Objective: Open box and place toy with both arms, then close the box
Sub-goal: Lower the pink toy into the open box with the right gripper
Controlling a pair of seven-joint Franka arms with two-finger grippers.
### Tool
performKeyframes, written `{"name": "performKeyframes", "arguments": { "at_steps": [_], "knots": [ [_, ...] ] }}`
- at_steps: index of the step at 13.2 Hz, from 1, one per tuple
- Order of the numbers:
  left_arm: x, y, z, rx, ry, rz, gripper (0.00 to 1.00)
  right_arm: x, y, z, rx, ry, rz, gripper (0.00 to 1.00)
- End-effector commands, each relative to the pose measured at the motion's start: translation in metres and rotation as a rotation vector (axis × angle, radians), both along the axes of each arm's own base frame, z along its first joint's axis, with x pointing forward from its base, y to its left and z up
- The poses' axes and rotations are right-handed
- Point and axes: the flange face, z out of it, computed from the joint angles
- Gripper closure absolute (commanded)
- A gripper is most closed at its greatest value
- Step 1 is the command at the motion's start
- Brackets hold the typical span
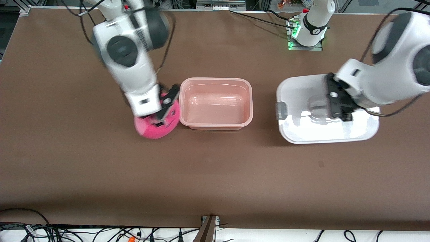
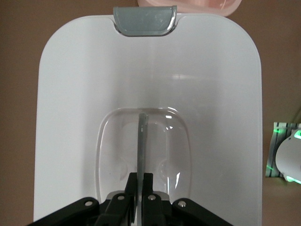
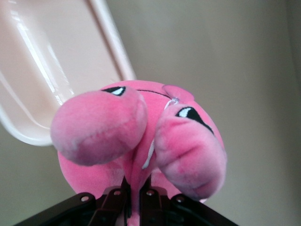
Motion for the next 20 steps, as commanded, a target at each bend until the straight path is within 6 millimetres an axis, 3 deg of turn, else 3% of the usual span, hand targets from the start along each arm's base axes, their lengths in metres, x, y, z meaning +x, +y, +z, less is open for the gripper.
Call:
{"name": "performKeyframes", "arguments": {
  "at_steps": [1,3,7,12,13,14,15,17,20],
  "knots": [
    [0.001,0.017,-0.003,0.037,0.005,-0.087,1.0,-0.038,0.059,0.0,-0.038,-0.012,0.122,1.0],
    [0.003,0.02,-0.007,0.055,0.009,-0.098,1.0,-0.062,0.096,-0.027,-0.071,-0.002,0.181,1.0],
    [0.006,0.013,-0.015,0.049,0.016,-0.113,1.0,-0.079,0.129,-0.091,-0.136,0.036,0.225,1.0],
    [0.008,0.037,-0.014,0.042,0.019,-0.083,1.0,-0.095,0.161,-0.171,-0.192,0.009,0.201,0.99],
    [0.007,0.036,-0.014,0.042,0.022,-0.086,1.0,-0.091,0.162,-0.179,-0.186,0.004,0.202,0.73],
    [0.007,0.036,-0.014,0.042,0.022,-0.086,1.0,-0.088,0.162,-0.187,-0.175,-0.001,0.2,0.05],
    [0.007,0.036,-0.014,0.043,0.022,-0.086,1.0,-0.086,0.162,-0.196,-0.168,-0.006,0.203,0.0],
    [0.007,0.037,-0.014,0.041,0.025,-0.088,1.0,-0.087,0.172,-0.21,-0.131,-0.036,0.16,0.0],
    [0.007,0.038,-0.014,0.043,0.025,-0.088,1.0,-0.09,0.182,-0.207,-0.089,-0.075,0.101,0.0]
  ]
}}
